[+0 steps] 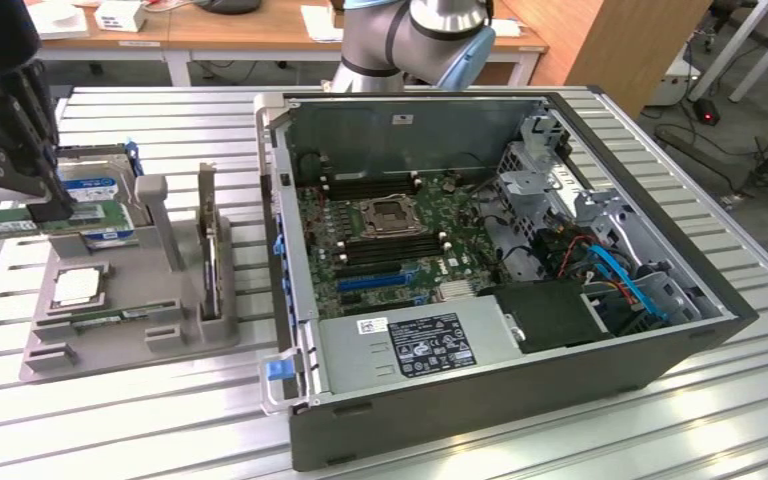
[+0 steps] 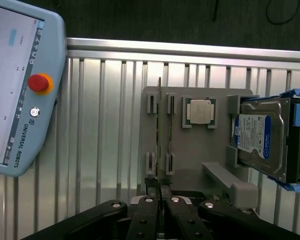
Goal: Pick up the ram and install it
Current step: 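Pick up the ram and move it above insertion slot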
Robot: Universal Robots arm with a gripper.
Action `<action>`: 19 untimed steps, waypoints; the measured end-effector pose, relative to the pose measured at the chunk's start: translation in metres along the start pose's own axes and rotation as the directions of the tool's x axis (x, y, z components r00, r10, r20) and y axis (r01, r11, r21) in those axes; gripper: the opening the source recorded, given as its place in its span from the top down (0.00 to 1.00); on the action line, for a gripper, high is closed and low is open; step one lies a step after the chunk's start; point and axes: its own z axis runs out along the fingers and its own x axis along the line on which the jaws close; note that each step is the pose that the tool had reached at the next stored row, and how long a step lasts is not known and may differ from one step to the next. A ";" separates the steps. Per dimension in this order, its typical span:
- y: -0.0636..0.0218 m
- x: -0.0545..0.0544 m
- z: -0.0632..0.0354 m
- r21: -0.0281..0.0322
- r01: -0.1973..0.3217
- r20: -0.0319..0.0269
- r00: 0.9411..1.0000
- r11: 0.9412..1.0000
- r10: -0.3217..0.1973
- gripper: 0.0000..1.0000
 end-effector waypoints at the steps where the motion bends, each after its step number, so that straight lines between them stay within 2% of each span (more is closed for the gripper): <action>1: 0.0000 0.000 -0.0017 0.000 0.000 0.000 1.000 1.000 0.000 0.89; 13: 0.0002 0.000 -0.0192 0.000 0.000 0.000 1.000 1.000 0.000 0.89; 19: 0.0002 0.000 -0.0202 0.000 0.000 0.000 1.000 1.000 0.000 0.89</action>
